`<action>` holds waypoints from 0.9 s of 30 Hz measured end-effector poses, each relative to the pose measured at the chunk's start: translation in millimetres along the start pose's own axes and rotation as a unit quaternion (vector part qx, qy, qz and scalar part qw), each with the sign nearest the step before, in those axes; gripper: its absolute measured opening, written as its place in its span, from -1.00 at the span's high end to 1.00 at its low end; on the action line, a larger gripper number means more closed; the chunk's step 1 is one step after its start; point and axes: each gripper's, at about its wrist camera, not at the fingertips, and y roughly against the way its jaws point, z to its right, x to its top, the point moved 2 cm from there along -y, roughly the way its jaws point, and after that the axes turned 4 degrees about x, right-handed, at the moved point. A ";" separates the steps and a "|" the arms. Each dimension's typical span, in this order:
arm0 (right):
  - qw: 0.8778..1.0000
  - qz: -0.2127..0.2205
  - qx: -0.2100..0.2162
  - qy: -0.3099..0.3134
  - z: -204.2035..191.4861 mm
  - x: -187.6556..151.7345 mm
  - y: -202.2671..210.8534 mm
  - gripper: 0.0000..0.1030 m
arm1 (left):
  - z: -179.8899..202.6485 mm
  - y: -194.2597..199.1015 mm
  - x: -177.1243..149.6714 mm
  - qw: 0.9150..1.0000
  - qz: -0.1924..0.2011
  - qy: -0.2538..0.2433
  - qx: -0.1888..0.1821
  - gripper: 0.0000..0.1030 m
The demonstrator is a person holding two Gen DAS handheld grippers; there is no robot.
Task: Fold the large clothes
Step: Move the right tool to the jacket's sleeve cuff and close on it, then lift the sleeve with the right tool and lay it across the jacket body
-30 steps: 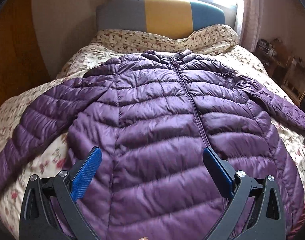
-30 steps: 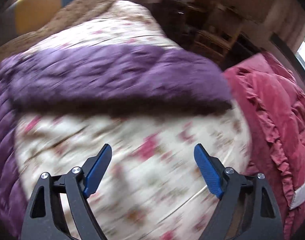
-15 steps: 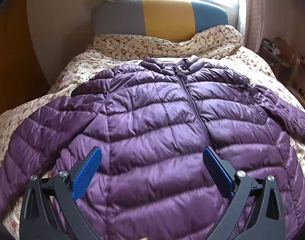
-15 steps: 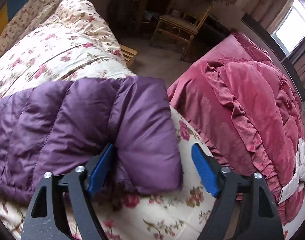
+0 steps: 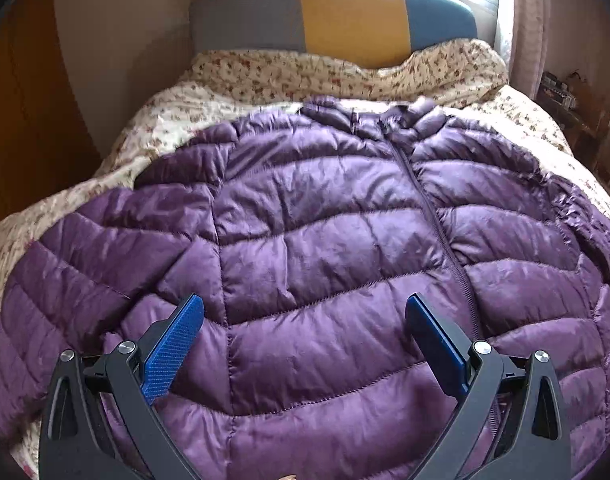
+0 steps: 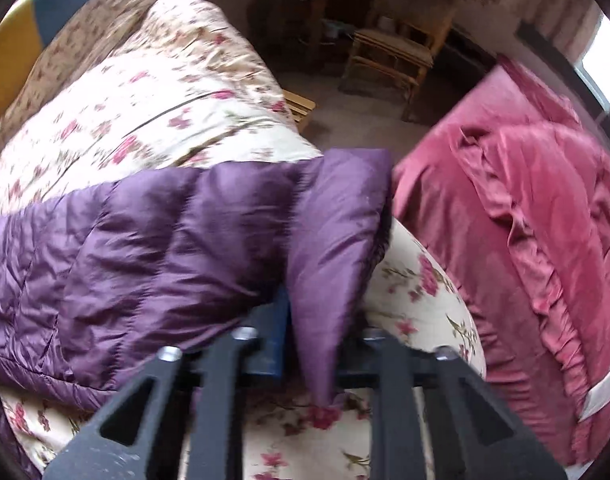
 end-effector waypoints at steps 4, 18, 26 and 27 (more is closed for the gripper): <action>0.999 0.013 -0.026 0.026 -15.5 1.9 5.9 0.85 | -3.6 -9.9 -4.6 1.000 -0.018 0.008 -0.007 -0.94; 0.988 0.100 -0.014 0.120 -115.8 15.2 65.4 0.86 | -10.0 -20.3 -9.9 0.998 -0.039 0.027 -0.040 -0.94; 0.977 0.120 0.020 0.172 -190.3 5.7 84.0 0.87 | -13.9 -22.1 -9.8 0.997 -0.040 0.034 -0.049 -0.94; 0.975 0.124 0.023 0.183 -202.6 2.9 86.0 0.87 | -14.0 -22.1 -9.7 0.997 -0.040 0.034 -0.049 -0.94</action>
